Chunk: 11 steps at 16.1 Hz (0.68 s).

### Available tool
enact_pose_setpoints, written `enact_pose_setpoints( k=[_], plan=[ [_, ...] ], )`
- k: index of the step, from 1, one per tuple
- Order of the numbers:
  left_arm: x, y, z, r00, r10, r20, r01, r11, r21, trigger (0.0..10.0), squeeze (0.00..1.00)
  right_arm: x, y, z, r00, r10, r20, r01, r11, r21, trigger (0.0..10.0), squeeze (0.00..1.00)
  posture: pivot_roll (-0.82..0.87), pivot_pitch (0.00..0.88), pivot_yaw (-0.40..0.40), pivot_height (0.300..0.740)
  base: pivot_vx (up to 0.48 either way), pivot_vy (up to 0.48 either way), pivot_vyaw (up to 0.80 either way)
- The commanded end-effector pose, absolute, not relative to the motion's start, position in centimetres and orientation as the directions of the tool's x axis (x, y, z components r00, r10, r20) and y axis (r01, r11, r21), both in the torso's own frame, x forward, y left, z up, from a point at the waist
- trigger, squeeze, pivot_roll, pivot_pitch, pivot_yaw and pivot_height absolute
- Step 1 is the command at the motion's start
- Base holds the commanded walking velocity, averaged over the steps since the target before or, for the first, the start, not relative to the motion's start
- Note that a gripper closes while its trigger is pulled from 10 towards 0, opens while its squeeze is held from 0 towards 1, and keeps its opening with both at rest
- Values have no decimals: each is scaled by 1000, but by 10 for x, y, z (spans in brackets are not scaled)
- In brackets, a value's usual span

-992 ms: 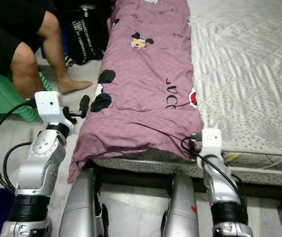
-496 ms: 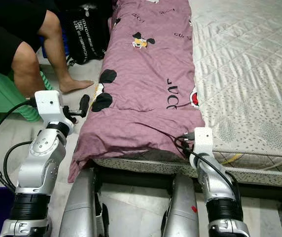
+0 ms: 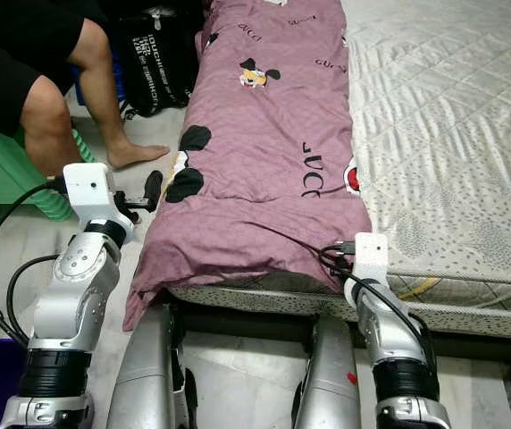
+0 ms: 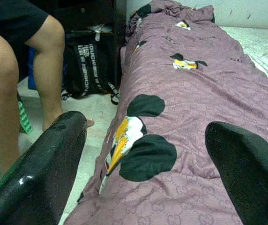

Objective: Clean up the room

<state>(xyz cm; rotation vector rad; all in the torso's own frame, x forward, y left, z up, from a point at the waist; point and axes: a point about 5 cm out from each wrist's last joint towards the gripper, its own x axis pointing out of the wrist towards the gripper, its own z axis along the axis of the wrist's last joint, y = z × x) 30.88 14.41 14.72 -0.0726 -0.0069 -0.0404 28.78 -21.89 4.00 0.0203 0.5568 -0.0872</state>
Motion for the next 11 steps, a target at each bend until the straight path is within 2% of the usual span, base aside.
enact_pose_setpoints(
  k=[1, 5, 8, 11],
  plan=[
    [310, 148, 146, 1000, -30, 3, 30, 997, -71, 10000, 0, 286, -218, 35, 829, -85, -552, 110, 994, 13, 0, 0, 35, 58, 63, 558, 0, 0, 0],
    [311, 149, 147, 1000, -29, 7, 29, 997, -68, 10000, 0, 281, -222, 33, 821, -122, -558, 159, 987, 19, 0, 0, 34, 48, 64, 558, 0, 0, 0],
    [312, 150, 146, 1000, -24, 7, 24, 997, -68, 10000, 0, 245, -241, 27, 784, -200, -588, 262, 965, 22, 0, 0, 18, 42, 57, 558, 0, 0, 0],
    [312, 149, 145, 1000, -26, 6, 26, 997, -72, 10000, 0, 222, -245, 26, 767, -220, -603, 277, 961, 2, 0, 0, 18, 42, 57, 558, 0, 0, 0]
  ],
)
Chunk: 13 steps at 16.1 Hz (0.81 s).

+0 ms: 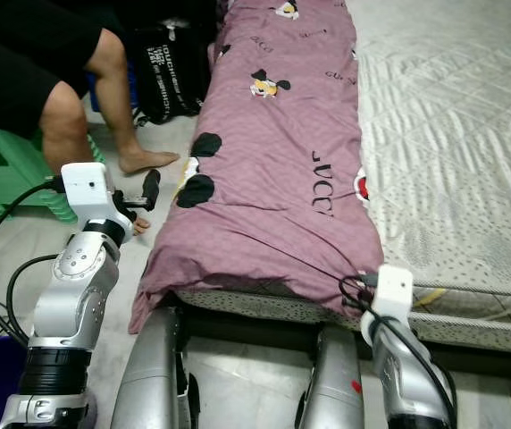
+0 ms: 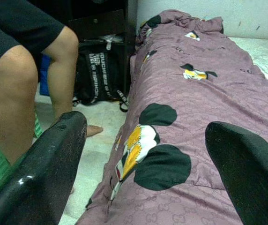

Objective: Clean up the room

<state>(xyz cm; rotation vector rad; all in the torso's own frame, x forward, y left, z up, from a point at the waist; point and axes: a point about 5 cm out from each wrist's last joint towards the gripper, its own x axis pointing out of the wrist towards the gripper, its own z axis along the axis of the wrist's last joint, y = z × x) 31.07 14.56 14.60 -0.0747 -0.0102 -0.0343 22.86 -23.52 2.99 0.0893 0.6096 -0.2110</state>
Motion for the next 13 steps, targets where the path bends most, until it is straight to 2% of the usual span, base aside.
enact_pose_setpoints(
  k=[1, 4, 6, 7, 8, 9, 10, 13],
  plan=[
    [312, 148, 144, 1000, -30, 3, 31, 997, -74, 10000, 0, 209, -244, 27, 759, -205, -617, 255, 967, -8, 0, 0, -2, 46, 58, 558, 0, 0, 0],
    [314, 146, 142, 999, -35, 0, 35, 996, -78, 10000, 0, 190, -238, 27, 740, -175, -649, 218, 976, -15, 0, 0, -14, 49, 56, 558, 0, 0, 0],
    [315, 143, 142, 999, -40, -3, 39, 996, -85, 10000, 0, 194, -236, 30, 763, -167, -625, 190, 981, -31, 0, 0, -19, 47, 55, 558, 0, 0, 0],
    [314, 142, 141, 999, -42, -4, 41, 995, -89, 10000, 0, 203, -235, 36, 793, -188, -580, 164, 982, -94, 2784, 0, -19, 45, 54, 558, 0, 0, 0],
    [314, 142, 141, 999, -43, -5, 42, 995, -90, 10000, 0, 210, -236, 40, 808, -208, -551, 191, 978, -89, 10000, 0, -18, 43, 53, 558, 0, 0, 0],
    [314, 143, 140, 999, -43, -5, 42, 995, -90, 10000, 0, 214, -236, 44, 820, -221, -528, 197, 975, -103, 10000, 0, -18, 40, 53, 558, 0, 0, 0],
    [315, 146, 140, 999, -36, -5, 35, 995, -91, 10000, 0, 226, -238, 56, 859, -279, -430, 247, 960, -131, 10000, 1000, -17, 30, 49, 558, 0, 0, 0],
    [317, 148, 140, 1000, -27, -2, 27, 996, -91, 10000, 0, 232, -240, 63, 875, -313, -369, 285, 950, -131, 10000, 1000, -18, 13, 48, 558, 0, 0, 0]
  ],
)
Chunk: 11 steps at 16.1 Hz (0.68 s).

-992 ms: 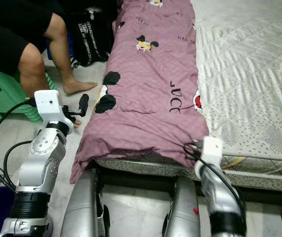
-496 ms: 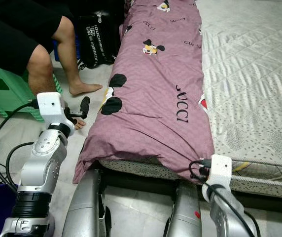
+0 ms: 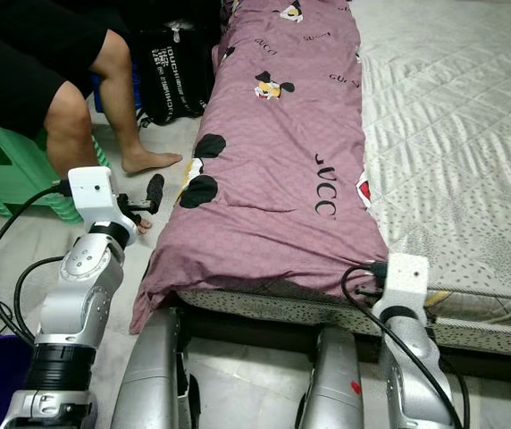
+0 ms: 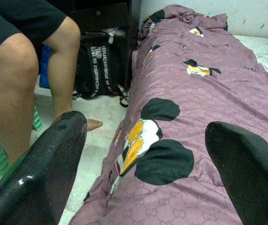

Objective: Clean up the room

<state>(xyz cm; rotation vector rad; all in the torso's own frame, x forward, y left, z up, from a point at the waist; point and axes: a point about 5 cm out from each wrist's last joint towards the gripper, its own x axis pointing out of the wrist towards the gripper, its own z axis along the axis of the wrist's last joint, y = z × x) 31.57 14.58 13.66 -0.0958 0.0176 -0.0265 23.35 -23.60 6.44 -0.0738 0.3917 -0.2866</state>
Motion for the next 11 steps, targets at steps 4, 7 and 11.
enact_pose_setpoints(
  k=[4, 7, 11],
  plan=[
    [321, 150, 141, 1000, -22, 6, 23, 996, -88, 10000, 0, 236, -243, 73, 890, -363, -277, 336, 931, -142, 10000, 1000, -28, 0, 53, 558, 0, 0, 0],
    [328, 153, 144, 1000, -12, 25, 14, 996, -85, 10000, 0, 246, -237, 99, 929, -351, -115, 334, 931, -145, 10000, 1000, -41, 0, 62, 558, 0, 0, 0],
    [336, 159, 149, 998, 9, 54, -5, 997, -83, 10000, 0, 283, -214, 142, 960, -264, 95, 271, 959, -78, 10000, 0, -44, 0, 76, 577, 0, 0, 0]
  ],
)
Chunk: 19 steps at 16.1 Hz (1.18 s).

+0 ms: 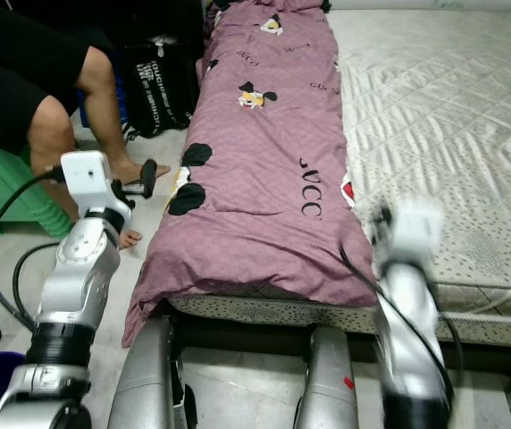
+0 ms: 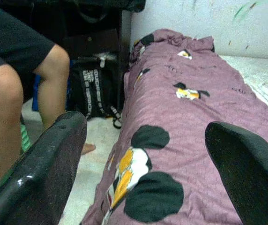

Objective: Clean up the room

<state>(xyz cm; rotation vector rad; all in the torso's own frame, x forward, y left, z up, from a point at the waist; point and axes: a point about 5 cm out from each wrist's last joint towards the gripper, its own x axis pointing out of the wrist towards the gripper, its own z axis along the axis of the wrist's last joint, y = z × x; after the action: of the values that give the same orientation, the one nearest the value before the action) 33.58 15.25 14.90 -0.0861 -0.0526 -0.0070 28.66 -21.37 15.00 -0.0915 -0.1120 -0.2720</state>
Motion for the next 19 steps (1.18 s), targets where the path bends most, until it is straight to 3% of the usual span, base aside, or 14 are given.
enact_pose_setpoints(
  k=[1, 6, 13, 19],
  plan=[
    [337, 161, 150, 998, 16, 64, -10, 997, -81, 10000, 0, 292, -215, 149, 950, -288, 123, 296, 954, -54, 10000, 0, -44, 0, 78, 591, 0, 0, 0],
    [345, 162, 156, 995, 26, 95, -18, 996, -84, 10000, 0, 316, -215, 160, 936, -305, 177, 316, 948, -37, 10000, 0, -44, 0, 84, 649, 0, 0, 0],
    [353, 157, 159, 993, 9, 117, 1, 996, -87, 10000, 0, 326, -214, 161, 927, -312, 208, 326, 945, -37, 10000, 0, -52, 0, 86, 735, 0, 0, 0],
    [354, 158, 155, 994, 8, 110, 0, 998, -66, 10000, 0, 319, -211, 148, 934, -304, 190, 318, 947, -48, 10000, 0, -53, 0, 82, 740, 0, 0, 0]
  ],
)
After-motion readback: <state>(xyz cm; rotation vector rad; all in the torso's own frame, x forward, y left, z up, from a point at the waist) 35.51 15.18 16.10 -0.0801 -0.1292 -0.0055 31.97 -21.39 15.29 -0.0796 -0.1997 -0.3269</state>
